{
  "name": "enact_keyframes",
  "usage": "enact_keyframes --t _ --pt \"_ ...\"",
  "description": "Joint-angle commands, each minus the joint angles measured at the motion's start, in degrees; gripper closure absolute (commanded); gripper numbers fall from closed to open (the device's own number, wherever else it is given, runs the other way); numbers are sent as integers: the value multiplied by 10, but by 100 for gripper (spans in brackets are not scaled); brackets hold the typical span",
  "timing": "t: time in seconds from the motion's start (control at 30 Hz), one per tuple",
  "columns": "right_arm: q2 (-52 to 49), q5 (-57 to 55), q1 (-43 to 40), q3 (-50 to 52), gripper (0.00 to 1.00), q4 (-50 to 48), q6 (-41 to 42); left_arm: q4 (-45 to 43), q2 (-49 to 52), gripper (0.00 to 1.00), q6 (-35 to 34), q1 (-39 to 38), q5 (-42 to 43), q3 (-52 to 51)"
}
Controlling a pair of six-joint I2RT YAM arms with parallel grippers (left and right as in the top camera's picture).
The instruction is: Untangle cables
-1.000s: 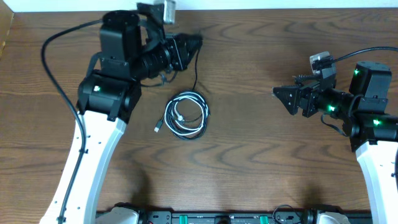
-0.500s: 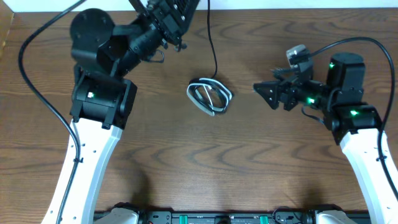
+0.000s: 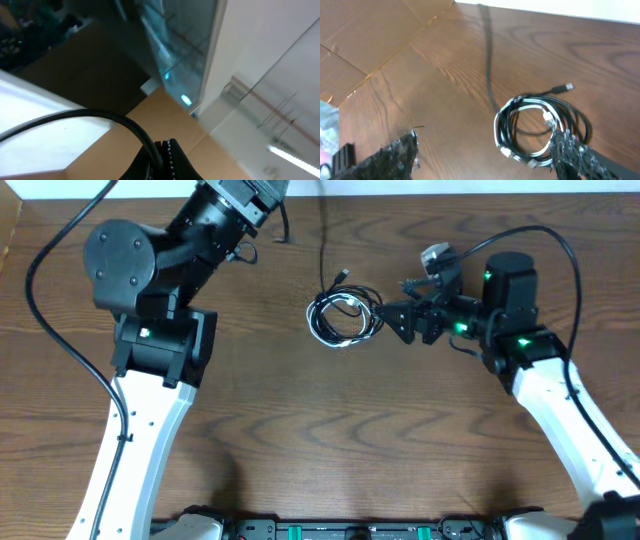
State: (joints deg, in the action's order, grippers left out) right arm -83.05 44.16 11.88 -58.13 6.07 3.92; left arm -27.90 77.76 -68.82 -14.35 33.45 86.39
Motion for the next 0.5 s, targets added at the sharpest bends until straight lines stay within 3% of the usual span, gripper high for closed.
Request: enact_keyframes --t 0.0,0.47 --pt "-24 6 16 -10 18 -37 8 -31 -11 93 -55 1 -25 19" --pt "-126 -132 88 -10 19 -106 18 -30 -23 93 -67 2 -26 76"
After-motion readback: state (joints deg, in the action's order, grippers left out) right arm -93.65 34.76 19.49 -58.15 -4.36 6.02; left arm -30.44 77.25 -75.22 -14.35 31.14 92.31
